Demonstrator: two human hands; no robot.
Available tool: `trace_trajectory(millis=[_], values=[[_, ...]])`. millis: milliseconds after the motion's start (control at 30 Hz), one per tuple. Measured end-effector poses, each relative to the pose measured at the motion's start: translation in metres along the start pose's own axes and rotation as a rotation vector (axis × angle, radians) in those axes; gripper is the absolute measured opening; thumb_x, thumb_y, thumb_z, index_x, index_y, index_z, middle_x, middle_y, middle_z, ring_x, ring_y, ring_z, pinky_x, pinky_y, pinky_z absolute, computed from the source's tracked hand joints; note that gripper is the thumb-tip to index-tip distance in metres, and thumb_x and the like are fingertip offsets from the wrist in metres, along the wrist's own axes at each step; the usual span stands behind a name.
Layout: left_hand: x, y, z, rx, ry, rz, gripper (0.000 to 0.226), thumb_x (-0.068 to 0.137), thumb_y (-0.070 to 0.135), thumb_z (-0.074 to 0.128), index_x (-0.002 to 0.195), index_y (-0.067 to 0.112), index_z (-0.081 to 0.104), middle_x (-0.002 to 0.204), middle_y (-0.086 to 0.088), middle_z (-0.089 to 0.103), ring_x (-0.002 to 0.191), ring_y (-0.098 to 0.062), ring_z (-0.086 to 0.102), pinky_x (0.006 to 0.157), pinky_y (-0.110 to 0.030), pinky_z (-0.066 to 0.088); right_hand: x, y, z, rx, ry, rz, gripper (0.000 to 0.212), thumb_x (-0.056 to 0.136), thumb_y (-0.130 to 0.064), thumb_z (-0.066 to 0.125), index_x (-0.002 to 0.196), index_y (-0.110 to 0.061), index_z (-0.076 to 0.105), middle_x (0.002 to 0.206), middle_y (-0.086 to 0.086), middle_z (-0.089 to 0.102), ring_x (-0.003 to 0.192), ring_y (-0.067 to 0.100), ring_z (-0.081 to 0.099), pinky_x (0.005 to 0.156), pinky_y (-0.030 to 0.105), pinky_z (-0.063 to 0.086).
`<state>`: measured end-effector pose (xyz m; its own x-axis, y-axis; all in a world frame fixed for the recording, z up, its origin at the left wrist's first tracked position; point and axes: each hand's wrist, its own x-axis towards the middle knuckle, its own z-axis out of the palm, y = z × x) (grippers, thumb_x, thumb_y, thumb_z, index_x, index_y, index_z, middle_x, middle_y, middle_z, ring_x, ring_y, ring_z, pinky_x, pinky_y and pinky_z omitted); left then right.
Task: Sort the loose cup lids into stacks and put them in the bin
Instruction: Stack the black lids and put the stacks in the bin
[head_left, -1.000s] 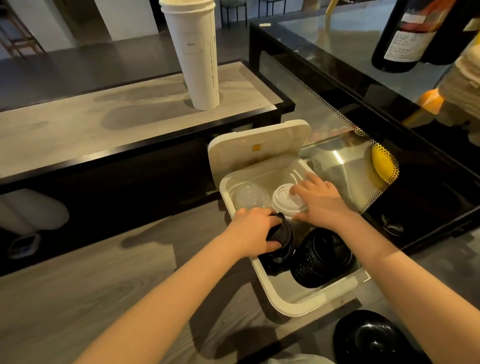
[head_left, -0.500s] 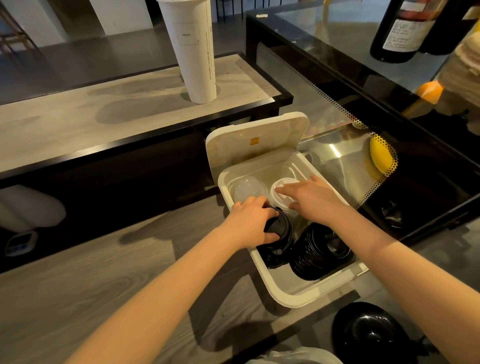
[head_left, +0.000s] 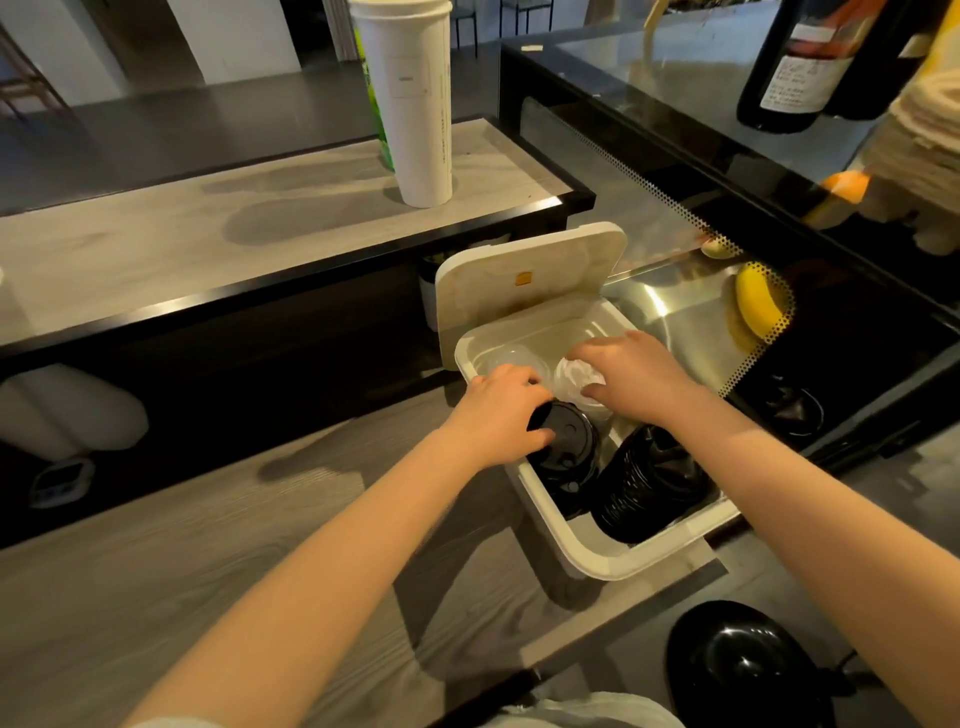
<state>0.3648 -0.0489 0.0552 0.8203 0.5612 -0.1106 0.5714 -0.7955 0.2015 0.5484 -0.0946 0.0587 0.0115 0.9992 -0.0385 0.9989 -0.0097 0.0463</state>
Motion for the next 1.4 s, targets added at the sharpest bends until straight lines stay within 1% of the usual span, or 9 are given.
trace_trajectory(millis=[67, 167, 333, 600, 733, 867, 1133, 1300, 1400], values=[[-0.012, -0.011, -0.01, 0.029, 0.06, -0.029, 0.051, 0.09, 0.043, 0.052, 0.135, 0.02, 0.048, 0.142, -0.003, 0.04, 0.133, -0.022, 0.03, 0.105, -0.042, 0.031, -0.004, -0.012, -0.009, 0.025, 0.072, 0.021, 0.043, 0.09, -0.033, 0.056, 0.131, -0.021, 0.049, 0.127, 0.0, 0.059, 0.114, 0.022, 0.055, 0.096, 0.033, 0.035], [-0.036, -0.031, -0.023, 0.074, 0.148, -0.082, 0.049, 0.091, 0.043, 0.05, 0.134, 0.021, 0.049, 0.141, -0.003, 0.043, 0.132, -0.022, 0.034, 0.104, -0.042, 0.032, -0.009, -0.041, -0.027, 0.117, 0.099, 0.07, 0.044, 0.092, -0.036, 0.053, 0.133, -0.022, 0.048, 0.134, -0.002, 0.054, 0.12, 0.022, 0.051, 0.098, 0.036, 0.039], [-0.102, -0.081, -0.04, 0.028, 0.214, -0.231, 0.048, 0.092, 0.041, 0.05, 0.135, 0.02, 0.047, 0.142, -0.001, 0.042, 0.134, -0.019, 0.033, 0.106, -0.039, 0.032, -0.016, -0.115, -0.045, 0.212, 0.157, 0.004, 0.041, 0.092, -0.037, 0.053, 0.13, -0.023, 0.052, 0.13, -0.002, 0.056, 0.118, 0.021, 0.052, 0.093, 0.037, 0.045], [-0.214, -0.183, -0.017, -0.085, 0.218, -0.494, 0.045, 0.091, 0.039, 0.054, 0.13, 0.016, 0.053, 0.137, 0.0, 0.047, 0.129, -0.022, 0.038, 0.104, -0.042, 0.036, 0.011, -0.248, -0.031, 0.317, -0.01, -0.133, 0.04, 0.093, -0.036, 0.052, 0.132, -0.025, 0.049, 0.124, -0.001, 0.06, 0.11, 0.018, 0.058, 0.089, 0.037, 0.051], [-0.264, -0.233, 0.015, -0.191, 0.107, -0.641, 0.047, 0.091, 0.035, 0.054, 0.132, 0.013, 0.05, 0.138, -0.005, 0.045, 0.128, -0.026, 0.037, 0.107, -0.039, 0.033, 0.029, -0.313, -0.014, 0.346, -0.103, -0.208, 0.039, 0.094, -0.036, 0.052, 0.13, -0.021, 0.05, 0.118, 0.001, 0.061, 0.105, 0.02, 0.058, 0.084, 0.035, 0.051], [-0.314, -0.277, 0.048, -0.24, 0.023, -0.822, 0.05, 0.09, 0.036, 0.056, 0.132, 0.009, 0.049, 0.14, -0.011, 0.044, 0.128, -0.028, 0.04, 0.107, -0.034, 0.033, 0.05, -0.375, 0.008, 0.303, -0.163, -0.255, 0.041, 0.094, -0.038, 0.051, 0.132, -0.024, 0.049, 0.122, -0.001, 0.06, 0.107, 0.02, 0.057, 0.082, 0.033, 0.047], [-0.401, -0.371, 0.074, -0.27, 0.085, -1.232, 0.083, 0.085, 0.039, 0.064, 0.148, 0.015, 0.016, 0.156, -0.009, 0.008, 0.141, -0.034, 0.013, 0.11, -0.046, 0.029, 0.079, -0.469, 0.031, 0.251, -0.233, -0.324, 0.038, 0.093, -0.039, 0.051, 0.129, -0.026, 0.051, 0.118, -0.003, 0.063, 0.105, 0.018, 0.059, 0.083, 0.033, 0.05], [-0.424, -0.418, 0.086, -0.382, 0.104, -1.421, 0.095, 0.082, 0.043, 0.067, 0.15, 0.017, 0.006, 0.156, -0.014, 0.005, 0.143, -0.035, 0.008, 0.112, -0.046, 0.022, 0.087, -0.494, 0.042, 0.241, -0.258, -0.331, 0.039, 0.092, -0.039, 0.052, 0.128, -0.025, 0.051, 0.121, -0.002, 0.062, 0.108, 0.019, 0.058, 0.087, 0.033, 0.05], [-0.427, -0.433, 0.095, -0.425, 0.128, -1.459, 0.092, 0.082, 0.044, 0.066, 0.149, 0.016, 0.01, 0.154, -0.016, 0.013, 0.14, -0.036, 0.018, 0.109, -0.046, 0.027, 0.091, -0.504, 0.047, 0.227, -0.29, -0.315, 0.038, 0.092, -0.039, 0.051, 0.128, -0.026, 0.051, 0.124, -0.002, 0.061, 0.11, 0.019, 0.058, 0.09, 0.034, 0.049]])
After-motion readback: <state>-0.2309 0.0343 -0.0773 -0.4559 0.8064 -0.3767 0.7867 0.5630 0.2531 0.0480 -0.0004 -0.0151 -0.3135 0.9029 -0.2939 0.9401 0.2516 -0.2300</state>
